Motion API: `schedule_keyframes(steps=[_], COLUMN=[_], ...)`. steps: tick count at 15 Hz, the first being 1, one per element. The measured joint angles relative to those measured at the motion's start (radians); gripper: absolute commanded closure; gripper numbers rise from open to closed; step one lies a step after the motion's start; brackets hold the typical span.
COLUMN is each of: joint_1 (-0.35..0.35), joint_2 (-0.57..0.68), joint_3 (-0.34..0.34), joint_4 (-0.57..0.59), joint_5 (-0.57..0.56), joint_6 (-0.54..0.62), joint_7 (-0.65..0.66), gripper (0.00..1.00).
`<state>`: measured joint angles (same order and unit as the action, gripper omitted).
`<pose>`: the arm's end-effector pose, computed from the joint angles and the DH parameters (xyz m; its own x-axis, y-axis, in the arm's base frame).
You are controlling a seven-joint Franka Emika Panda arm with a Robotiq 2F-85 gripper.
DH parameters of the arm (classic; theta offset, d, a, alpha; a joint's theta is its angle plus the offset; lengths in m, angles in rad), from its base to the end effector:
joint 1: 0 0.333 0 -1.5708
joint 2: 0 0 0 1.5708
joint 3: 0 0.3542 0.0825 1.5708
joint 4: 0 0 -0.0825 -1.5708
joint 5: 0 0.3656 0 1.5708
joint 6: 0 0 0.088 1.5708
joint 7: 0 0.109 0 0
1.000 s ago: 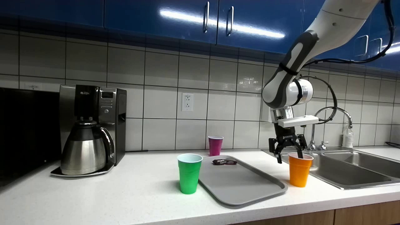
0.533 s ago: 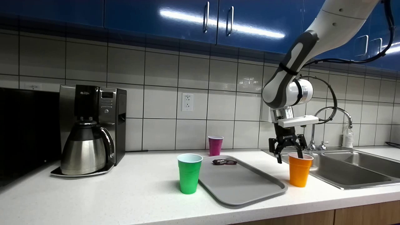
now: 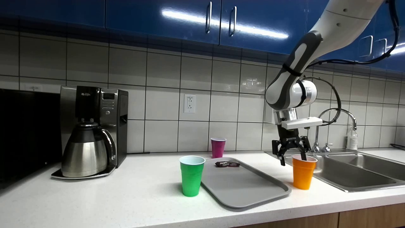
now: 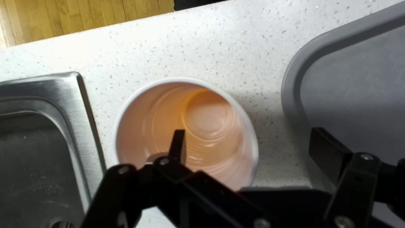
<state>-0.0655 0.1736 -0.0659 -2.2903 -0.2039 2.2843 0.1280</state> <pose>0.4985 -0.0707 0.3121 0.9778 -0.1237 -0.1691 -0.0964 -0.9822 0.1610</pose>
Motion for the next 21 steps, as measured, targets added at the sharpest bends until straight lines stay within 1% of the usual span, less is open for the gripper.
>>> schedule_keyframes(steps=[6,7,8,16,17,19,21], joint_1=[0.005,0.005,0.005,0.004,0.004,0.004,0.004], joint_2=[-0.001,-0.001,-0.001,-0.003,-0.003,-0.003,-0.004], joint_3=[0.001,0.001,0.001,0.001,0.001,0.001,0.000], joint_4=[-0.019,-0.023,-0.028,-0.045,-0.045,-0.046,-0.046], joint_5=[0.007,0.007,0.008,0.019,0.022,0.023,0.023], joint_6=[0.049,0.061,0.070,0.102,0.103,0.105,0.107], joint_7=[-0.048,-0.057,-0.065,-0.115,-0.121,-0.130,-0.137], gripper=[0.00,0.22,0.26,0.89,0.90,1.00,1.00])
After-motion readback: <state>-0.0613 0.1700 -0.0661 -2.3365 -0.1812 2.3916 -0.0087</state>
